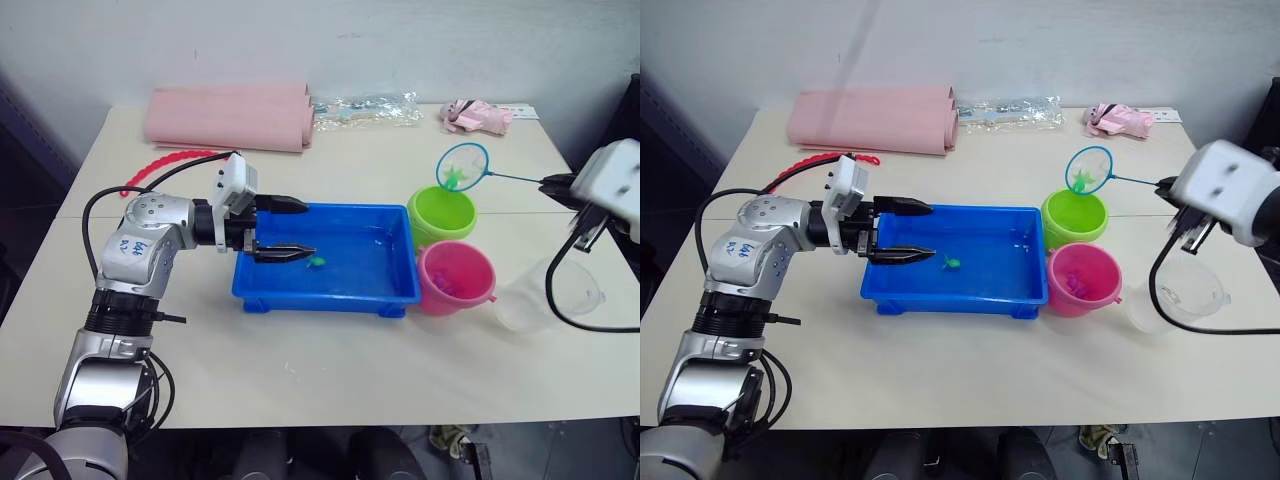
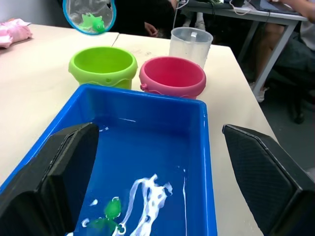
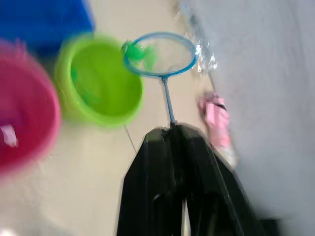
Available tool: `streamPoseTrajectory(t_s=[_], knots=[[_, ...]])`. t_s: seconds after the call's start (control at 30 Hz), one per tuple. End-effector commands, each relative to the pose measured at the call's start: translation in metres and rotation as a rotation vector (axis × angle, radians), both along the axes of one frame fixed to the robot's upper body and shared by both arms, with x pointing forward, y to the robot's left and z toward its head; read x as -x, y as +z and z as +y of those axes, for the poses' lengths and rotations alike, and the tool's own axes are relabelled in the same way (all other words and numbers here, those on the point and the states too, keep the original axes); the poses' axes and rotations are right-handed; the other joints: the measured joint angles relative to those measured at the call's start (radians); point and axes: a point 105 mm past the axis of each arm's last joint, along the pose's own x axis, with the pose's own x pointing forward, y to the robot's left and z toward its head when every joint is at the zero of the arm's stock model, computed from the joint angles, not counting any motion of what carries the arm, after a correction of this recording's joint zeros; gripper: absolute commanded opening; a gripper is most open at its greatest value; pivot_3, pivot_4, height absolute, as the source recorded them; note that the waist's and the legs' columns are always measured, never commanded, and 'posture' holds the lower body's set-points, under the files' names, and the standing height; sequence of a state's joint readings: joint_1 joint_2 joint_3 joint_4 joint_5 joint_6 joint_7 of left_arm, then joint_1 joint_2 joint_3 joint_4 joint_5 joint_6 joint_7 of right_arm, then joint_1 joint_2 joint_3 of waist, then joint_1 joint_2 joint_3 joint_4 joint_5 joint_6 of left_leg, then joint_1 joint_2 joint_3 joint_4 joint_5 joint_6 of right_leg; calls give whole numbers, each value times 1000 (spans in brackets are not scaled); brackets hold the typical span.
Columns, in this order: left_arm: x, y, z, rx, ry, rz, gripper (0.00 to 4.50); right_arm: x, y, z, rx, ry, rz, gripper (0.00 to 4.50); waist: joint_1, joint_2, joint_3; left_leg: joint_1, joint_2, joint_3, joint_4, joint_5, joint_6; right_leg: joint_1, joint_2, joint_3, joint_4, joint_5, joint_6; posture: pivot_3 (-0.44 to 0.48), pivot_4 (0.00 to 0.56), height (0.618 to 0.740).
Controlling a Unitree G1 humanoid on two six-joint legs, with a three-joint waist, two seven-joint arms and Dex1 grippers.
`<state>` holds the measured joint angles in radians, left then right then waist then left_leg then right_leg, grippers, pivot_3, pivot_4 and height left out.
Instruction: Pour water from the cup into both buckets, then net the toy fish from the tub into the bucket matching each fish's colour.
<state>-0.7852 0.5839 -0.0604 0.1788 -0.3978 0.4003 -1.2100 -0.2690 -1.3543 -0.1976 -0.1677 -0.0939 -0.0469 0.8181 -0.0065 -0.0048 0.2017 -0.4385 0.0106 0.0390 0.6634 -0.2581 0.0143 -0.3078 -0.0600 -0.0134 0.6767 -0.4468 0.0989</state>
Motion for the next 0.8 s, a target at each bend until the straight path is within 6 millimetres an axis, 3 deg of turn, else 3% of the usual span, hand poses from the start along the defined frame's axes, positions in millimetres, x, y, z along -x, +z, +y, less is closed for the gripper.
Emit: streamPoseTrajectory(t_s=[0.03,0.17,0.3,0.4,0.47,0.57,0.67,0.8], knots=[[0,14,-3,2,-22,-60,4400,0,3,5,520,184,-169,0,-3,0,0,0,0,0,0,0,0,0,0,0,0,0,0,0,150,740],[-1,16,1,-1,-10,-69,4400,2,4,10,564,306,-237,0,-6,0,0,0,0,0,1,0,0,0,0,0,1,0,0,0,150,740],[0,14,4,-4,1,-67,4400,-2,15,-6,505,256,-251,0,-10,0,0,0,0,0,0,0,0,0,0,-1,1,0,0,0,150,740],[1,6,10,-43,14,-61,4400,-10,21,-6,26,158,-189,0,-18,-1,0,0,1,0,1,0,0,1,0,-1,0,0,0,0,150,740],[1,2,15,-63,28,-55,4400,-9,14,7,-244,166,-58,0,-20,-1,0,1,2,-1,1,0,0,4,1,-2,0,0,0,0,150,740],[2,-9,33,-129,72,-44,4400,1,3,46,-439,265,126,0,-23,0,0,0,3,-1,0,0,-1,3,3,-2,0,0,0,0,150,740],[7,-20,56,-194,133,-26,4400,8,-18,77,-548,306,310,0,-22,0,0,1,4,-2,0,0,-1,2,3,-2,0,0,0,0,150,740],[16,-24,77,-236,189,-4,4400,0,-37,93,-507,319,349,0,-19,0,0,1,4,-3,0,0,-1,2,2,-2,0,0,0,0,150,740]])
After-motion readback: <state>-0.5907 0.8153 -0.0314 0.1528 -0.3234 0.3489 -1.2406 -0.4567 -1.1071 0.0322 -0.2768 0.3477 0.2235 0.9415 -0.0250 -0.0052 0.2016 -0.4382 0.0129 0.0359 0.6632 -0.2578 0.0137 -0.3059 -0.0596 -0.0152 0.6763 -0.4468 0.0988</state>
